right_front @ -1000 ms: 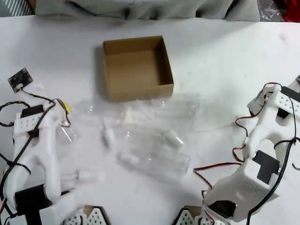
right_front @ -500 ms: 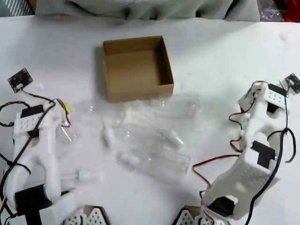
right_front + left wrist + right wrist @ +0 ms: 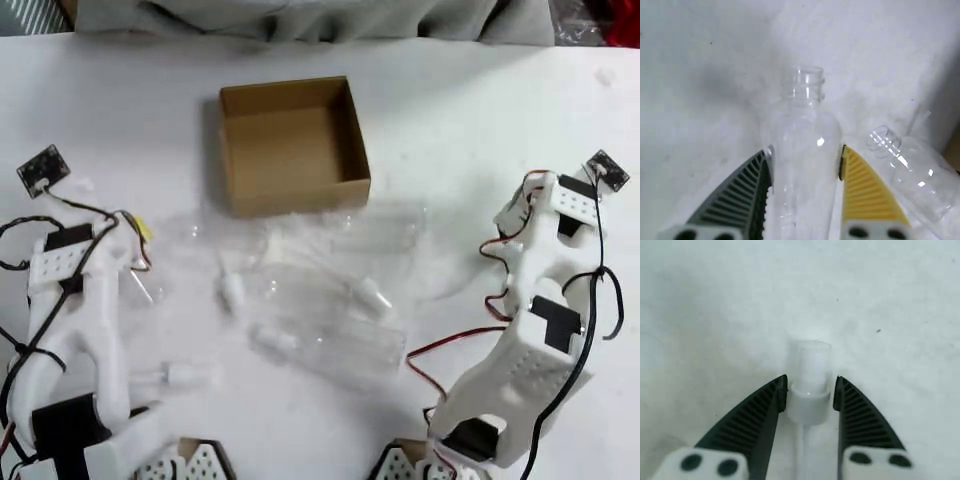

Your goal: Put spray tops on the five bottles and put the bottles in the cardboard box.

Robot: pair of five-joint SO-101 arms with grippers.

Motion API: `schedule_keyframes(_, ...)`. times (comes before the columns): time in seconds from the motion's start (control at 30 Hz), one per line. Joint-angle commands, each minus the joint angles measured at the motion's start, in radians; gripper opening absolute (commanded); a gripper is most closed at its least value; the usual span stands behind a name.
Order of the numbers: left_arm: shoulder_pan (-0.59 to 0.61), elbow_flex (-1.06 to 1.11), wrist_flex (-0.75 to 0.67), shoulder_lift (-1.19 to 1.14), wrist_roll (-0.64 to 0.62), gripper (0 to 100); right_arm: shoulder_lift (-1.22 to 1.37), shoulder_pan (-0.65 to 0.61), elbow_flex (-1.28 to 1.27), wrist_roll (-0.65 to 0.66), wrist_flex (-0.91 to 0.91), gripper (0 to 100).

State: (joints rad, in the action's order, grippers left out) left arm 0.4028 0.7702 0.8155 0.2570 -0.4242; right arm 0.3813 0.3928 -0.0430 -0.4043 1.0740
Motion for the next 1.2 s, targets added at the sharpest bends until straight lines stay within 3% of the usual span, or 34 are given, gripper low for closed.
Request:
schedule_keyframes(0.0, -0.002, -0.008, -0.017, 0.002, 0.006, 2, 0.018, -0.027, 0.044, 0.015, -0.028, 10.5)
schedule_keyframes(0.17, -0.001, -0.006, -0.017, 0.002, 0.006, 2, 0.062, -0.022, 0.114, 0.069, 0.039, 11.6)
schedule_keyframes(0.37, -0.001, 0.011, -0.023, 0.004, 0.006, 2, 0.044, -0.036, 0.250, 0.196, 0.294, 24.9)
schedule_keyframes(0.63, -0.002, 0.011, -0.025, 0.004, 0.008, 2, 0.044, -0.105, 0.574, 0.190, 0.518, 16.1)
schedule_keyframes(0.87, -0.004, 0.012, -0.043, 0.004, 0.008, 2, 0.047, -0.349, 0.686, 0.192, 0.430, 9.8)
schedule_keyframes(1.0, -0.004, 0.018, -0.063, 0.004, 0.008, 2, 0.047, -0.476, 0.684, 0.212, 0.346, 14.4)
schedule_keyframes(1.17, -0.004, 0.018, -0.064, 0.004, 0.008, 2, 0.081, -0.590, 0.687, 0.342, 0.282, 20.8)
